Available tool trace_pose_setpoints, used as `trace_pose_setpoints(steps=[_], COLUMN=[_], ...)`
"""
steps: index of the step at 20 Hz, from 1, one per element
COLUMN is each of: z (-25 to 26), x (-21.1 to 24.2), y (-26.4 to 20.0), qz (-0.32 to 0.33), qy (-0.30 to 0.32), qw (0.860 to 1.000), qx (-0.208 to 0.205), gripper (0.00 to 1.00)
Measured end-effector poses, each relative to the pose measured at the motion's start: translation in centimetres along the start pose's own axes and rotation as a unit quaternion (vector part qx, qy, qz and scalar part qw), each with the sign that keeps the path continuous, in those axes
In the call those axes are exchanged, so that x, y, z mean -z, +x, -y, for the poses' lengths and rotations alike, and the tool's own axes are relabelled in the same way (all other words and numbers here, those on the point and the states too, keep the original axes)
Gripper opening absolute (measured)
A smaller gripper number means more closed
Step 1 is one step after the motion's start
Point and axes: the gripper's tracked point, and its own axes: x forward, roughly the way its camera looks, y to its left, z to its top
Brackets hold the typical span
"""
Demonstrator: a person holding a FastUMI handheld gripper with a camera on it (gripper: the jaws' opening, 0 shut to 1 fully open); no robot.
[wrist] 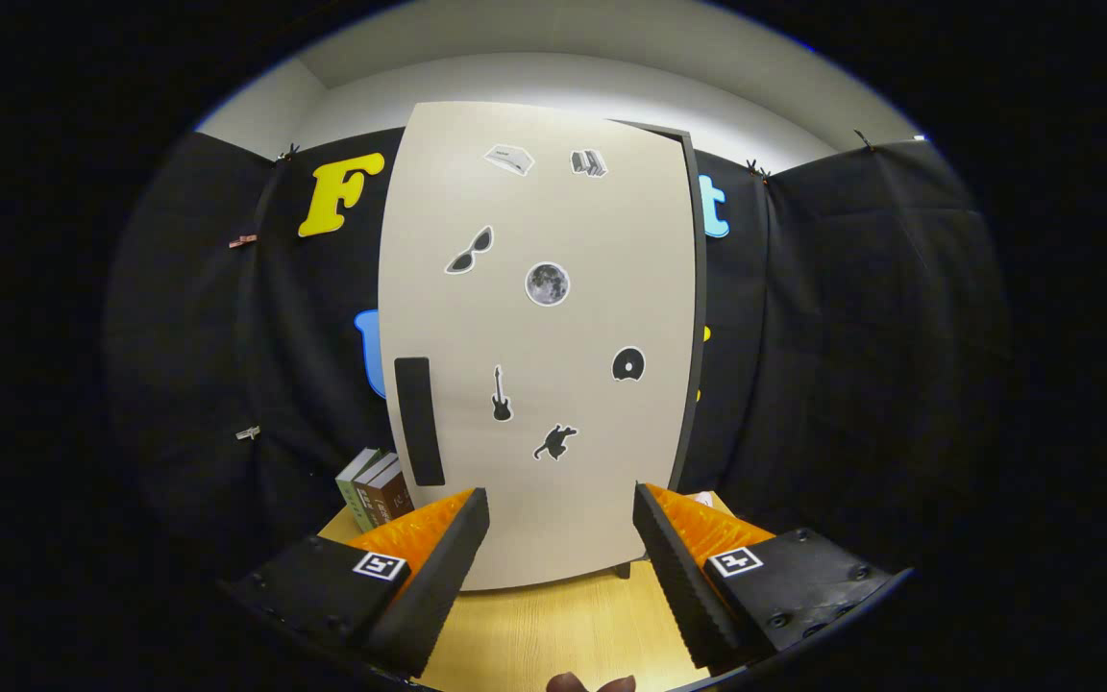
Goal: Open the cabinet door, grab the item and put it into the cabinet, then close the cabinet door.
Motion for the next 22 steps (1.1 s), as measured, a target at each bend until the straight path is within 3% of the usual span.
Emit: trace_pose_setpoints(steps=[22], z=[0.4], x=[0.3], y=[-2.1], qz=[0.006], qy=[0.0], qw=[1.0], qx=[-0.008], gripper=[0.98])
